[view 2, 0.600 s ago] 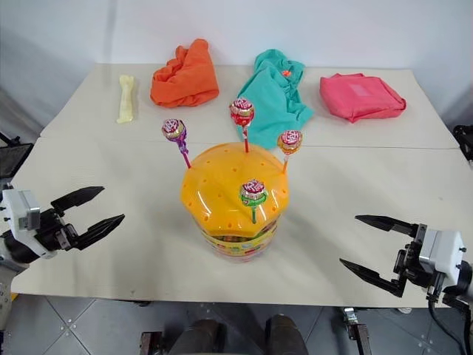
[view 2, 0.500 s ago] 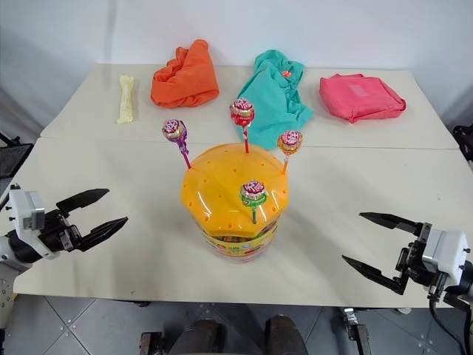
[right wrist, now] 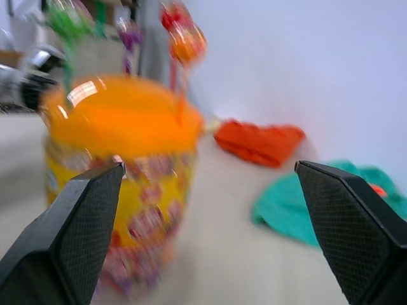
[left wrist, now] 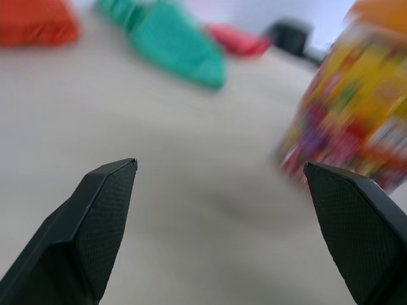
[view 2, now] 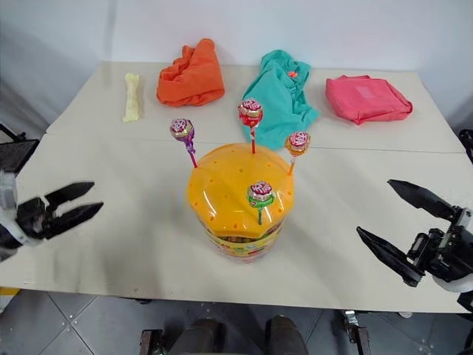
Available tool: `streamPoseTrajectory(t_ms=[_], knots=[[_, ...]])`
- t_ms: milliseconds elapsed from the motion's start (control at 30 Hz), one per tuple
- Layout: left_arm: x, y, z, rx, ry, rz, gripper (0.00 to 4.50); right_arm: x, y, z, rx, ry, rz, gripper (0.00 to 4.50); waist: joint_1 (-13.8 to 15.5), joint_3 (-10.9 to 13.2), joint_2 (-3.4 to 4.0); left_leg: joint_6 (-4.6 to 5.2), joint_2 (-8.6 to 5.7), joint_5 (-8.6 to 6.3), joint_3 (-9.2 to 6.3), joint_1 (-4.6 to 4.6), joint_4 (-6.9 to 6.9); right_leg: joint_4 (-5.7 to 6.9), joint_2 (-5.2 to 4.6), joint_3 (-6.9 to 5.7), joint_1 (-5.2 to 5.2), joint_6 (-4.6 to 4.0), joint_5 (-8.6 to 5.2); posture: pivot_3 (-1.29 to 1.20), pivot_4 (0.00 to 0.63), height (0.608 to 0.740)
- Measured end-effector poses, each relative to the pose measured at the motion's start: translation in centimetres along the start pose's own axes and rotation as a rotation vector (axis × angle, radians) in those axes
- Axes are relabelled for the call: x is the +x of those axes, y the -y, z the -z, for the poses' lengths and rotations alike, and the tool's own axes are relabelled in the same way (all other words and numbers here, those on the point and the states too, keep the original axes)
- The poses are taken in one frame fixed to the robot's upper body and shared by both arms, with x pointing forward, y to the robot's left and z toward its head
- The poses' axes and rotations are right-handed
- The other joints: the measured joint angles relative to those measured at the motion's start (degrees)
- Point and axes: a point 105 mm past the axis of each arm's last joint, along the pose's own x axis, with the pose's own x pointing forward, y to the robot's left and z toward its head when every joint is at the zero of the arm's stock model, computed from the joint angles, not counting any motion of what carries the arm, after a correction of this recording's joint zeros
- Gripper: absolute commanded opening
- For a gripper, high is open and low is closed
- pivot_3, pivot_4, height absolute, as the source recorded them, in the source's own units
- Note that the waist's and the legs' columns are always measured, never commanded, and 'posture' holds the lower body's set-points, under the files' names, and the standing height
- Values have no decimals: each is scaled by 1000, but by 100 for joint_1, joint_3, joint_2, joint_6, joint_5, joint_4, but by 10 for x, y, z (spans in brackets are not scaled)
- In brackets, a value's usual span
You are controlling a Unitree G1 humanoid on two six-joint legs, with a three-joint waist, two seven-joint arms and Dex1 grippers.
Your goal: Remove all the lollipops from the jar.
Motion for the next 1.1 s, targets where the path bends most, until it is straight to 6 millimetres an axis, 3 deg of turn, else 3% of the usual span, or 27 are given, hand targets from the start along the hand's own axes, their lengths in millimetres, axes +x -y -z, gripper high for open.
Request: streamPoseTrajectory(t_ms=[133, 300, 567, 667, 1033, 1100], knots=[[42, 21, -29, 79, 16, 218, 4457, 8, -11, -9, 3, 20, -47, 4500, -26, 0, 0, 2, -4, -1, 3, 1, 0, 1, 1, 1, 1, 4, 2, 0, 150, 740], [89, 38, -33, 120, 49, 389, 4457, 11, -12, -10, -8, 22, -58, 4500, -44, 0, 0, 2, -5, 0, 8, 2, 2, 8, 8, 3, 0, 6, 3, 0, 150, 740], [127, 59, -36, 134, 94, 524, 4457, 8, -12, -4, -10, -6, -49, 4500, -46, 1, -1, 6, -4, 1, 15, 1, 6, 35, 12, 11, -3, 8, 4, 0, 150, 740], [134, 65, -42, 111, 114, 568, 3913, 10, -13, -1, -7, -5, -54, 4500, -44, 1, -1, 7, -6, 1, 15, 1, 8, 35, 12, 12, -3, 9, 4, 0, 150, 740], [142, 73, -35, 42, 110, 627, 435, 14, -11, 0, -13, 8, -37, 4500, -38, 1, -1, 7, -7, 1, 13, 1, 8, 16, 11, 11, -3, 8, 4, 0, 150, 740], [147, 76, -33, 46, 109, 638, 26, 15, -9, 1, -11, 12, -34, 4500, -26, 1, -1, 7, -8, 1, 13, 0, 8, 8, 10, 11, -2, 10, 5, 0, 150, 740]])
